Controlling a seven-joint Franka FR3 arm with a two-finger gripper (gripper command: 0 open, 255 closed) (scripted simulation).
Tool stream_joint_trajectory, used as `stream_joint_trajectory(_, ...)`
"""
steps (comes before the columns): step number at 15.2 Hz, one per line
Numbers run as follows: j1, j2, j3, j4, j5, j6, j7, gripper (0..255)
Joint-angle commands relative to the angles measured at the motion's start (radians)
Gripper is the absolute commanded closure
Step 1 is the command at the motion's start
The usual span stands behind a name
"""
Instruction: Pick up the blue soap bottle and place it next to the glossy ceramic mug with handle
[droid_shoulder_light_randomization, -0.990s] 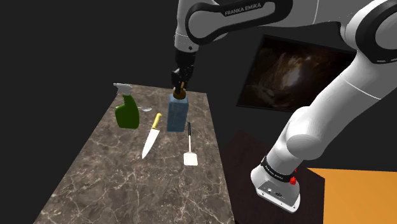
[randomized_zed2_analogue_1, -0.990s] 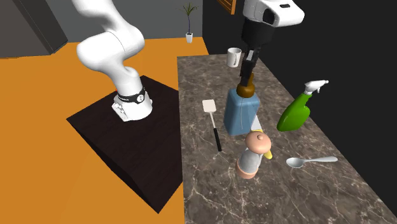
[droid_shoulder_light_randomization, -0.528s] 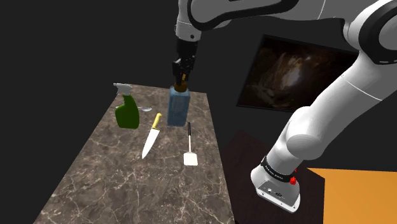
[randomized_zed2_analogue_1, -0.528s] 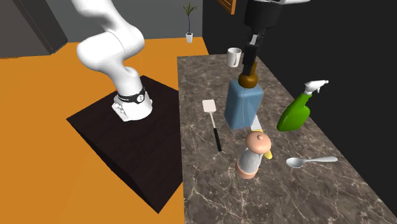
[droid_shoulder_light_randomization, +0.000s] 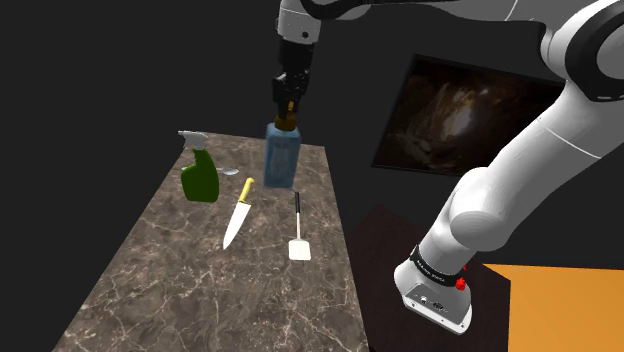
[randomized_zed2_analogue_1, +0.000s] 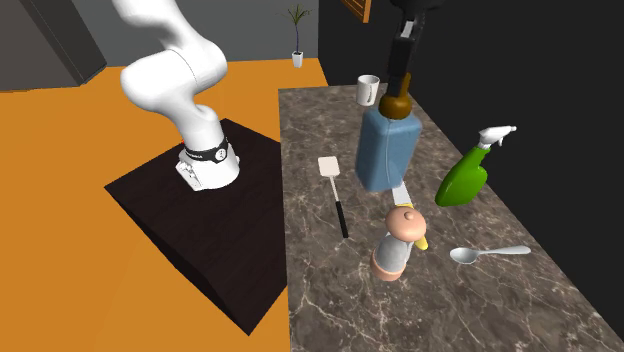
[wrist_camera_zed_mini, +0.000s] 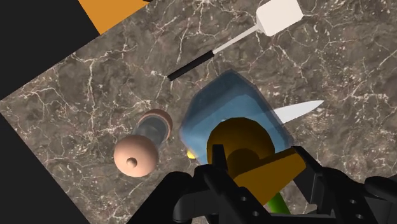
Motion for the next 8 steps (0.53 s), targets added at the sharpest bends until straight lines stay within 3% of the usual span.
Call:
stream_joint_trajectory(1, 0.000, 0.000, 0.000, 0.026, 0.000, -0.026, 0.001, 255)
stream_joint_trajectory(8, -0.001, 0.008, -0.002, 0.129, -0.002, -0.121, 0.003, 255)
